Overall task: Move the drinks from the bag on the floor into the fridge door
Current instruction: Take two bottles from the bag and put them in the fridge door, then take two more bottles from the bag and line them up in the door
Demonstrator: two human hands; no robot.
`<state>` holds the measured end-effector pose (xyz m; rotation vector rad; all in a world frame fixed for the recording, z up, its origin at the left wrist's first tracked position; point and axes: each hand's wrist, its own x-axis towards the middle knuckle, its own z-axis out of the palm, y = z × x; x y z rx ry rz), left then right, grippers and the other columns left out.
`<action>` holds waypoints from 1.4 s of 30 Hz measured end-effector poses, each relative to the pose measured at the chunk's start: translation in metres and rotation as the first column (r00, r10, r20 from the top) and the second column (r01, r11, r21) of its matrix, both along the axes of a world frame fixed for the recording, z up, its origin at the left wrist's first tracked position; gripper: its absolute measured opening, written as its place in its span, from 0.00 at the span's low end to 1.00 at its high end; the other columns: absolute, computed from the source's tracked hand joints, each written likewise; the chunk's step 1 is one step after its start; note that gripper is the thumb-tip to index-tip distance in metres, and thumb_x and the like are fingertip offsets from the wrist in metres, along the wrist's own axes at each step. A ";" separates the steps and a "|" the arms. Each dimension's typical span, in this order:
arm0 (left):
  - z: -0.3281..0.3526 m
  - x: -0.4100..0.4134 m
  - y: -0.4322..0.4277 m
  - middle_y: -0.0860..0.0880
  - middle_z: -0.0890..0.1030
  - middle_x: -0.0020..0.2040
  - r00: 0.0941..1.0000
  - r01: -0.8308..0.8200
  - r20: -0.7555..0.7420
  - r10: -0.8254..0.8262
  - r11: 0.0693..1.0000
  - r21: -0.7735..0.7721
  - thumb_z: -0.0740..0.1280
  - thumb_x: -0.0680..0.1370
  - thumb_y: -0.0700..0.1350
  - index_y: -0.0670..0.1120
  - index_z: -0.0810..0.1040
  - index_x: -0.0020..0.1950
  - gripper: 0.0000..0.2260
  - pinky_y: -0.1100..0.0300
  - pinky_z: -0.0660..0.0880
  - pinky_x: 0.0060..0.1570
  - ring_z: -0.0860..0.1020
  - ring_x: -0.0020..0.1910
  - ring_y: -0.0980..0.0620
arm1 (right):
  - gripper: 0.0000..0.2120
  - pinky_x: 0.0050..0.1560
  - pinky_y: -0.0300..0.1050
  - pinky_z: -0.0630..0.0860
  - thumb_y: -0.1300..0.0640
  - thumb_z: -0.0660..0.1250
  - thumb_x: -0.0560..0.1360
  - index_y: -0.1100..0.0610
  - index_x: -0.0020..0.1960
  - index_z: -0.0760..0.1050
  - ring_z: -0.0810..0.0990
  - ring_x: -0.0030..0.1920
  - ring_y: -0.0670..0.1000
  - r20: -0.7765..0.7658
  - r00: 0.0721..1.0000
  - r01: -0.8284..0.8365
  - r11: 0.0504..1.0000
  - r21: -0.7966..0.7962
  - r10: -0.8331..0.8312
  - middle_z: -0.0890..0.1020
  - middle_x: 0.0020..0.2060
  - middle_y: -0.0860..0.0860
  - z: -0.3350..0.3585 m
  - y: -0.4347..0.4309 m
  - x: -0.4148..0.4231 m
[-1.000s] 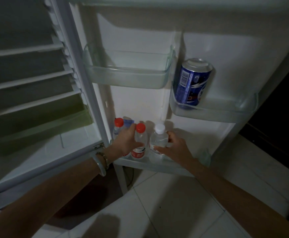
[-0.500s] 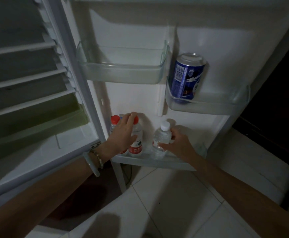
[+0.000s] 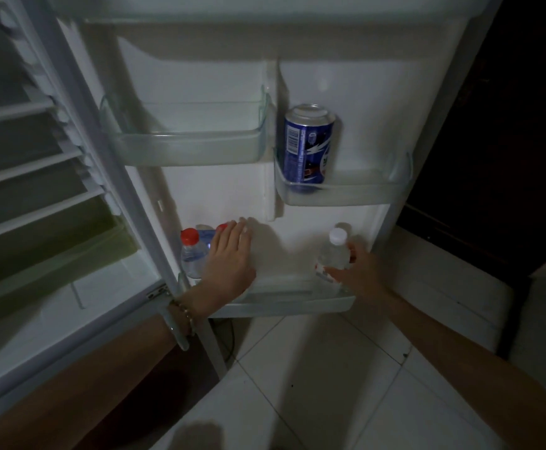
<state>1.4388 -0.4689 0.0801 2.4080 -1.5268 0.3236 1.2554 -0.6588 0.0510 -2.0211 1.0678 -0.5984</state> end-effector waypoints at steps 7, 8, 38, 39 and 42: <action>-0.008 -0.005 0.009 0.36 0.68 0.68 0.998 0.049 0.032 -0.050 0.998 0.044 0.73 0.65 0.42 0.37 0.68 0.66 0.32 0.39 0.60 0.68 0.64 0.69 0.36 | 0.26 0.41 0.41 0.69 0.58 0.78 0.64 0.63 0.58 0.71 0.77 0.48 0.55 -0.002 1.000 0.014 1.000 -0.008 -0.014 0.80 0.50 0.58 0.004 -0.005 -0.012; -0.008 -0.007 0.011 0.36 0.68 0.68 0.998 0.052 0.041 -0.054 0.997 0.053 0.73 0.65 0.42 0.37 0.68 0.66 0.32 0.39 0.59 0.68 0.64 0.69 0.37 | 0.27 0.41 0.41 0.68 0.58 0.78 0.64 0.63 0.58 0.71 0.77 0.48 0.55 -0.012 1.000 0.005 1.000 -0.028 -0.006 0.80 0.50 0.58 0.006 -0.003 -0.012; -0.096 -0.039 0.299 0.41 0.76 0.62 0.965 -0.241 -0.023 0.260 0.922 0.302 0.61 0.69 0.55 0.39 0.72 0.65 0.29 0.49 0.59 0.66 0.74 0.62 0.43 | 0.31 0.68 0.44 0.62 0.50 0.67 0.68 0.63 0.67 0.66 0.68 0.66 0.54 -0.512 0.386 -0.868 0.113 -0.484 0.767 0.72 0.66 0.59 -0.062 0.259 0.076; -0.102 -0.043 0.320 0.41 0.77 0.62 0.944 -0.295 -0.050 0.328 0.899 0.322 0.65 0.67 0.55 0.40 0.72 0.65 0.30 0.48 0.62 0.66 0.75 0.61 0.43 | 0.33 0.65 0.46 0.68 0.51 0.72 0.66 0.63 0.67 0.67 0.68 0.66 0.54 -0.521 0.339 -0.877 0.063 -0.476 0.783 0.73 0.66 0.58 -0.069 0.273 0.085; -0.123 -0.059 0.372 0.40 0.77 0.62 0.834 -0.441 -0.145 0.532 0.801 0.405 0.78 0.60 0.53 0.39 0.73 0.64 0.37 0.45 0.71 0.60 0.76 0.61 0.42 | 0.37 0.59 0.51 0.73 0.51 0.77 0.62 0.63 0.66 0.69 0.70 0.66 0.55 -0.577 0.185 -0.909 -0.084 -0.408 0.796 0.74 0.65 0.58 -0.083 0.312 0.110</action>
